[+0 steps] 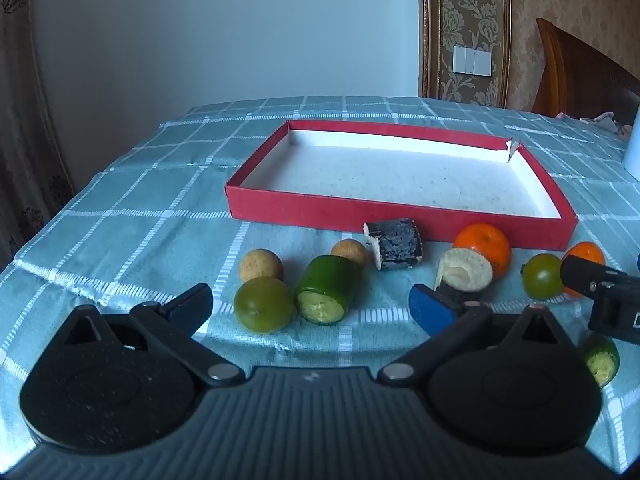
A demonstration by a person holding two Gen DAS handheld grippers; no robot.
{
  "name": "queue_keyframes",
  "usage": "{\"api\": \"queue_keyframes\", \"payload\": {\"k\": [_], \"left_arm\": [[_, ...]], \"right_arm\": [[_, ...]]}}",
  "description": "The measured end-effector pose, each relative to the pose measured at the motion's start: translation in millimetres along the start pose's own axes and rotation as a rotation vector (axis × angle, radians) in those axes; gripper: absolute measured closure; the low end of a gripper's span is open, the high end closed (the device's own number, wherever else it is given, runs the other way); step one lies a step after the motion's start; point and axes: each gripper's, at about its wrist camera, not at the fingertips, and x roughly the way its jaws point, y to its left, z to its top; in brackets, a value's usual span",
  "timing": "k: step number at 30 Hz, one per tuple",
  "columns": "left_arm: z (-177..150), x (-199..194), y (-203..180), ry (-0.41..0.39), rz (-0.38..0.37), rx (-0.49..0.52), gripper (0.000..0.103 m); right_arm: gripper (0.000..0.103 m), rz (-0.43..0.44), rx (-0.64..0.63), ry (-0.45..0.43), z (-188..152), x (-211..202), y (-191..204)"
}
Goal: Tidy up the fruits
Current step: 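Reach to the green lime and close the right gripper on it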
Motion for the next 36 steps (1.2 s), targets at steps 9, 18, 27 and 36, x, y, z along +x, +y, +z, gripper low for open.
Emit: {"api": "queue_keyframes", "payload": {"k": [9,18,27,36], "left_arm": [[-1,4,1,0.015,0.002,0.005,0.0],[-1,7,-1,0.024,-0.004,0.012,0.0],[-3,10,2,0.03,-0.022,0.003,0.0],[-10,8,3,0.024,-0.041,0.017,0.0]], "right_arm": [[0.0,0.031,0.017,0.008,0,2,-6],[0.0,0.008,-0.017,-0.037,0,-6,-11],[0.0,-0.016,-0.032,-0.035,-3,-12,-34],[0.0,0.049,-0.017,-0.018,-14,-34,-50]]}}
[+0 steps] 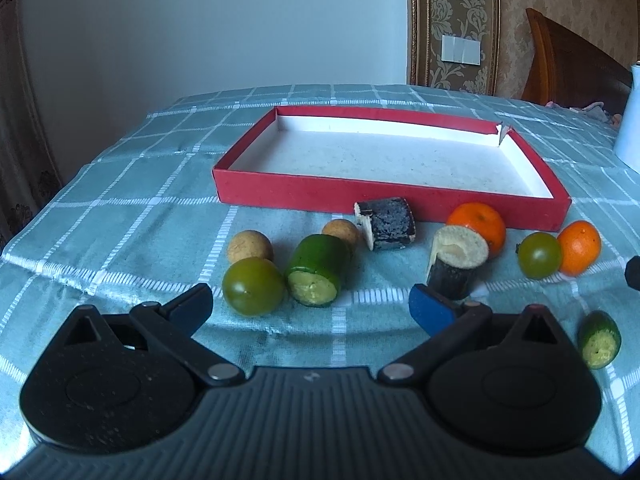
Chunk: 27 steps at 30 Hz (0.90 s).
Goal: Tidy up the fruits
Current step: 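Reach to the green lime and close the right gripper on it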
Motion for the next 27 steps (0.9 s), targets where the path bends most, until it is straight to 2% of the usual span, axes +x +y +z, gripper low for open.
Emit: {"api": "queue_keyframes", "payload": {"k": [3,6,9,11,13,16,21,24,27], "left_arm": [[-2,0,4,0.004,-0.002,-0.006,0.0],[-4,0,7,0.007,0.002,-0.014,0.0],[-6,1,9,0.012,0.004,-0.014,0.0],[-7,-1,11,0.013,0.001,-0.02,0.0],[-8,-1,13,0.013,-0.002,-0.027,0.0],[-8,-1,16,0.012,0.002,-0.034,0.0],[-7,0,19,0.016,-0.007,-0.046,0.0],[-7,0,19,0.015,-0.007,-0.044,0.0],[-7,-1,19,0.013,-0.009,-0.048,0.0]], "right_arm": [[0.0,0.06,0.008,-0.014,0,-12,4],[0.001,0.105,-0.038,-0.002,-3,-16,18],[0.01,0.133,-0.074,-0.001,-11,-12,33],[0.026,0.154,-0.086,0.035,-13,-6,39],[0.031,0.177,-0.082,0.091,-16,1,43],[0.039,0.191,-0.073,0.111,-20,4,46],[0.043,0.177,-0.101,0.119,-20,7,50],[0.055,0.162,-0.107,0.124,-20,10,52],[0.056,0.163,-0.102,0.125,-20,11,51]]}}
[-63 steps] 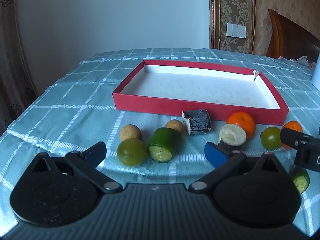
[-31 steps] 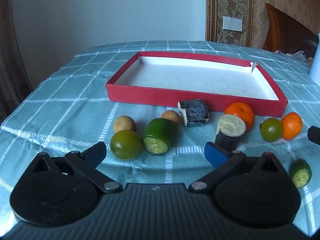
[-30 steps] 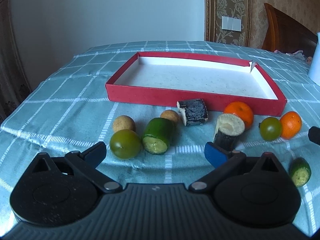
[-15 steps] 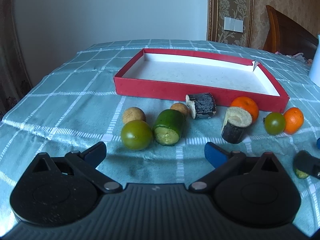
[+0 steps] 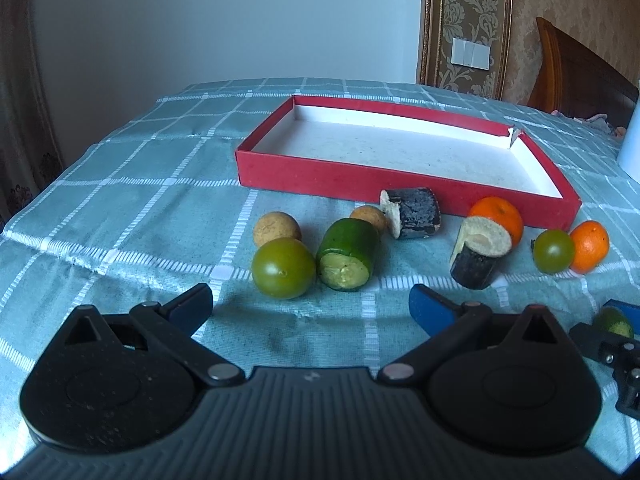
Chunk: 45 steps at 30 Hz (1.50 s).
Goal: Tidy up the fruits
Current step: 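Reach to the green lime and close the right gripper on it, then lift the green lime with the right gripper while the left gripper grasps a green tomato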
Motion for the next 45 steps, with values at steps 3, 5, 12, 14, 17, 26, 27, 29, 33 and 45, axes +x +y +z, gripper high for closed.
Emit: {"api": "queue_keyframes", "payload": {"k": [3,5,12,14,17,26,27,29,33,45], "left_arm": [[1,1,0,0.001,0.002,-0.003,0.0],[2,2,1,0.001,0.002,-0.007,0.0],[9,1,9,-0.02,-0.009,-0.006,0.0],[7,0,15,-0.02,-0.007,-0.007,0.0],[4,2,27,-0.003,0.002,-0.029,0.0],[6,9,34,0.006,-0.064,-0.014,0.004],[6,8,34,0.007,-0.076,-0.012,0.008],[5,7,34,-0.001,-0.081,-0.004,0.01],[1,4,29,-0.021,-0.083,0.05,0.024],[3,6,27,-0.049,-0.145,0.061,0.067]], "right_arm": [[0.059,-0.012,-0.011,-0.007,-1,0,2],[0.067,-0.035,-0.038,-0.018,-2,-1,5],[0.067,-0.021,-0.029,-0.034,-1,-4,2],[0.067,-0.025,-0.022,-0.05,2,-7,0],[0.067,-0.031,-0.012,-0.075,8,-10,-5],[0.067,-0.046,-0.011,-0.104,23,-6,-10],[0.067,-0.049,-0.012,-0.109,25,-5,-10],[0.067,-0.053,-0.012,-0.116,29,-4,-11],[0.067,-0.055,-0.007,-0.127,35,-2,-11],[0.067,-0.055,-0.018,-0.124,43,6,-7]]}}
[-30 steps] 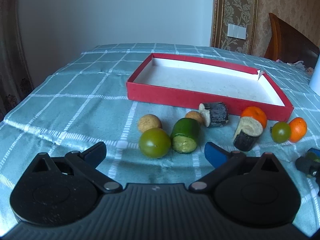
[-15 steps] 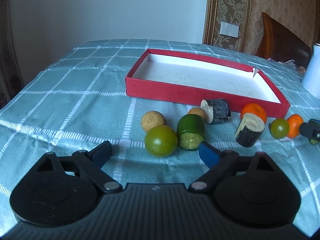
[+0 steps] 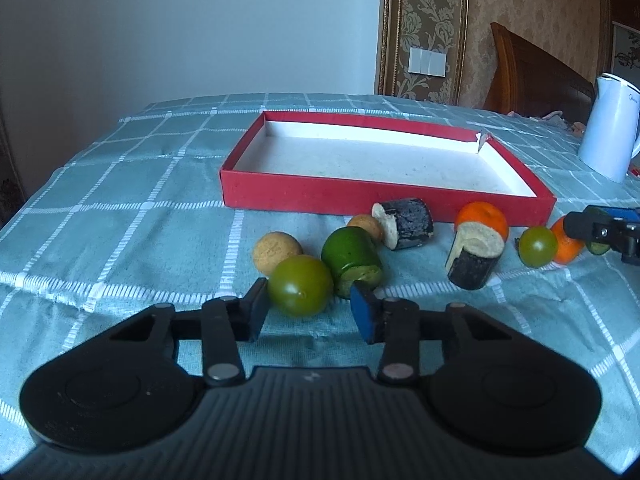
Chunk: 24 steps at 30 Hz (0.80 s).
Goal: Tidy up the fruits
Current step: 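Lift the green lime with the right gripper while the left gripper grasps a green tomato, then carry the lime into the red tray and open the right gripper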
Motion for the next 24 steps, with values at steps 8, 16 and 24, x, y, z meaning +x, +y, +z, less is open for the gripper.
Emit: {"api": "queue_keyframes", "payload": {"k": [8,16,24], "left_arm": [[-1,2,6,-0.029,0.032,-0.04,0.074],[0,4,8,-0.031,0.008,-0.054,0.074],[0,4,10,-0.031,0.004,-0.06,0.074]], "right_arm": [[0.067,-0.029,-0.03,-0.024,10,2,1],[0.067,-0.085,-0.081,-0.073,59,40,-8],[0.067,-0.101,-0.063,0.08,79,136,-23]]}}
